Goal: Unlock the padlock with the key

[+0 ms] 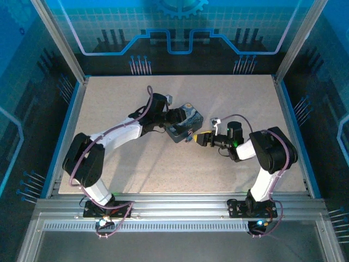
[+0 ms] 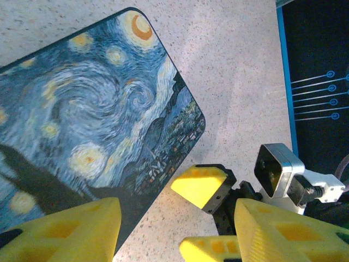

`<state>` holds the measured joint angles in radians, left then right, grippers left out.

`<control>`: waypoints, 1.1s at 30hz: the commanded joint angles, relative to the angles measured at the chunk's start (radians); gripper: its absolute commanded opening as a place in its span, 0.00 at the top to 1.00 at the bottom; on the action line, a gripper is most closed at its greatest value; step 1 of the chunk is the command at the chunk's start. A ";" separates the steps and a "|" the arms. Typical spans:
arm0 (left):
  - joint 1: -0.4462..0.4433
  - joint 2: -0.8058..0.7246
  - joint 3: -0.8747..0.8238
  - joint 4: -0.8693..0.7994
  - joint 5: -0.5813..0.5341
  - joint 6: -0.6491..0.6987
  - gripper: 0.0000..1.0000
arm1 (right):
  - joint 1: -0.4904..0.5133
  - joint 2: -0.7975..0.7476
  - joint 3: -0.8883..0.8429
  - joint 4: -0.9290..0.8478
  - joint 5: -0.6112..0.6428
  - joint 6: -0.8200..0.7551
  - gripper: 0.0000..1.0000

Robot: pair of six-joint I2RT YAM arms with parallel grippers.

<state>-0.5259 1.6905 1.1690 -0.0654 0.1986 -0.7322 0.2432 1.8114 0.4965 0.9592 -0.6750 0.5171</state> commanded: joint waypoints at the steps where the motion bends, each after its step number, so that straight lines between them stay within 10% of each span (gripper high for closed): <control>1: -0.014 0.061 0.042 0.005 0.047 -0.012 0.42 | 0.028 0.047 0.051 0.068 -0.016 0.021 0.26; 33: -0.032 0.176 0.061 0.051 0.015 -0.053 0.44 | 0.075 0.190 0.131 0.106 -0.057 0.048 0.43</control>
<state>-0.5484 1.8450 1.2171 -0.0170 0.2176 -0.7692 0.3084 1.9865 0.6155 1.0485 -0.7101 0.5674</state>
